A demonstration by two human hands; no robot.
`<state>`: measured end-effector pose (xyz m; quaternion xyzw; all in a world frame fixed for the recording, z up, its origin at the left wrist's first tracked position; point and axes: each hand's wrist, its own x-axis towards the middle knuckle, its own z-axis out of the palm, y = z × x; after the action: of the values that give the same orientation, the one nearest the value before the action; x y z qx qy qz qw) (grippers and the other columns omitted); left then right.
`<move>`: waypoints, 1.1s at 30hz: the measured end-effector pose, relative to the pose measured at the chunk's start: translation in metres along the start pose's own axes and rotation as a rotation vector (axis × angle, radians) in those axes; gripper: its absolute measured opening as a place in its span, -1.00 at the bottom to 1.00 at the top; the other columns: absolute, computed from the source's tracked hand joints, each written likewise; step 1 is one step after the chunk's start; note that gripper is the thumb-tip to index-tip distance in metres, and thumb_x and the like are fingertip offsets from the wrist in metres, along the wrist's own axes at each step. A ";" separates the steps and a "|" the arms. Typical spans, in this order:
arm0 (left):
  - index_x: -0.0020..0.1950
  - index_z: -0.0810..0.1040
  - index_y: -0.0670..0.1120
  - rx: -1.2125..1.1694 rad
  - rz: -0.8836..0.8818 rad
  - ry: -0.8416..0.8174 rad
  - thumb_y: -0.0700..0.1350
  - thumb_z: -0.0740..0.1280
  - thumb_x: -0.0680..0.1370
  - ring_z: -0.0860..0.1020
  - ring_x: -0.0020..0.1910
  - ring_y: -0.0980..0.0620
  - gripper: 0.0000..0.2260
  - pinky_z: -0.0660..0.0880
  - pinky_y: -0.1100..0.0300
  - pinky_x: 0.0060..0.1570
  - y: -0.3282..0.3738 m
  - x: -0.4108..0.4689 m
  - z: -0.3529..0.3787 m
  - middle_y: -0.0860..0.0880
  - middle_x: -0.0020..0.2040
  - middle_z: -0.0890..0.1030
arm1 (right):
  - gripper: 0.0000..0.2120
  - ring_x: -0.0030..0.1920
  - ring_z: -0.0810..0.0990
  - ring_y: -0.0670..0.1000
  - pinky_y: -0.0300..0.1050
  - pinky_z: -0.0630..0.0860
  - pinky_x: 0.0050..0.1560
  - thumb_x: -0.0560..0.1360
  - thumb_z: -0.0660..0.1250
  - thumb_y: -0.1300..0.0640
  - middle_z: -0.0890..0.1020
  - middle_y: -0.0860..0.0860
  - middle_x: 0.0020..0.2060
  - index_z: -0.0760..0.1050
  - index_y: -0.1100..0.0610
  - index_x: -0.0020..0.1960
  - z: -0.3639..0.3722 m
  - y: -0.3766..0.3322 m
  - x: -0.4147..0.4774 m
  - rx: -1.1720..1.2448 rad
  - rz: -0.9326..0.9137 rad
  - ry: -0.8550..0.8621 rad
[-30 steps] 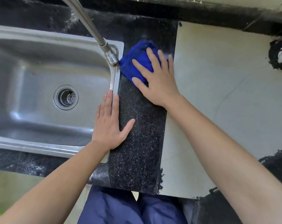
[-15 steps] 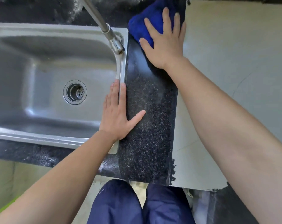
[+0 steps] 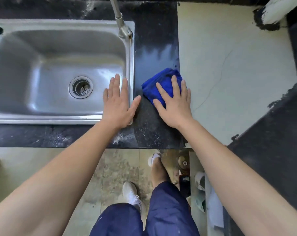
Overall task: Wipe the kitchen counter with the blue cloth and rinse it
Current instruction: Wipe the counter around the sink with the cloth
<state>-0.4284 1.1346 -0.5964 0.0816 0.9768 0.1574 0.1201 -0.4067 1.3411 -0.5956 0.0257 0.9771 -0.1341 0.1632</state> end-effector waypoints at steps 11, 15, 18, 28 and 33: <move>0.63 -0.09 0.03 0.209 0.011 -0.139 0.38 -0.21 0.56 -0.25 0.59 -0.05 -0.28 -0.21 -0.10 0.55 -0.071 -0.136 0.000 -0.08 0.63 -0.21 | -0.43 0.57 -0.26 0.29 0.25 -0.23 0.55 0.63 -0.02 -0.27 -0.24 0.10 0.61 -0.04 -0.24 0.60 0.061 -0.074 -0.124 -0.033 -0.032 -0.036; 0.63 -0.06 0.03 0.241 0.019 -0.120 0.38 -0.11 0.58 -0.22 0.60 -0.06 -0.28 -0.21 -0.11 0.55 -0.072 -0.135 0.003 -0.09 0.63 -0.18 | -0.41 0.57 -0.25 0.28 0.24 -0.23 0.55 0.61 -0.07 -0.32 -0.25 0.09 0.61 -0.10 -0.26 0.60 0.054 -0.069 -0.106 -0.094 -0.037 -0.048; 0.63 -0.05 0.05 0.256 0.043 -0.096 0.39 -0.15 0.56 -0.21 0.60 -0.04 -0.28 -0.19 -0.12 0.55 -0.078 -0.135 0.005 -0.08 0.63 -0.17 | -0.41 0.57 -0.22 0.29 0.24 -0.23 0.55 0.61 -0.06 -0.31 -0.22 0.11 0.61 -0.08 -0.24 0.60 0.050 -0.073 -0.087 -0.069 0.000 -0.007; 0.63 -0.10 0.06 0.219 0.016 -0.111 0.32 -0.08 0.60 -0.28 0.59 -0.02 -0.34 -0.23 -0.13 0.54 -0.076 -0.135 0.006 -0.06 0.62 -0.24 | -0.43 0.60 -0.16 0.18 0.24 -0.18 0.57 0.62 -0.08 -0.34 -0.17 0.03 0.62 -0.03 -0.25 0.60 0.052 0.017 -0.152 -0.055 0.126 0.089; 0.63 -0.09 0.07 0.189 0.026 -0.114 0.29 -0.05 0.61 -0.26 0.59 -0.02 -0.36 -0.21 -0.15 0.54 -0.078 -0.136 0.005 -0.05 0.63 -0.22 | -0.42 0.58 -0.12 0.31 0.28 -0.12 0.55 0.63 -0.05 -0.27 -0.10 0.17 0.61 0.06 -0.13 0.61 0.070 -0.021 -0.156 0.008 0.295 0.178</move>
<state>-0.3064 1.0364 -0.5976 0.1139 0.9778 0.0613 0.1652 -0.2394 1.3009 -0.6035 0.1814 0.9728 -0.1097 0.0937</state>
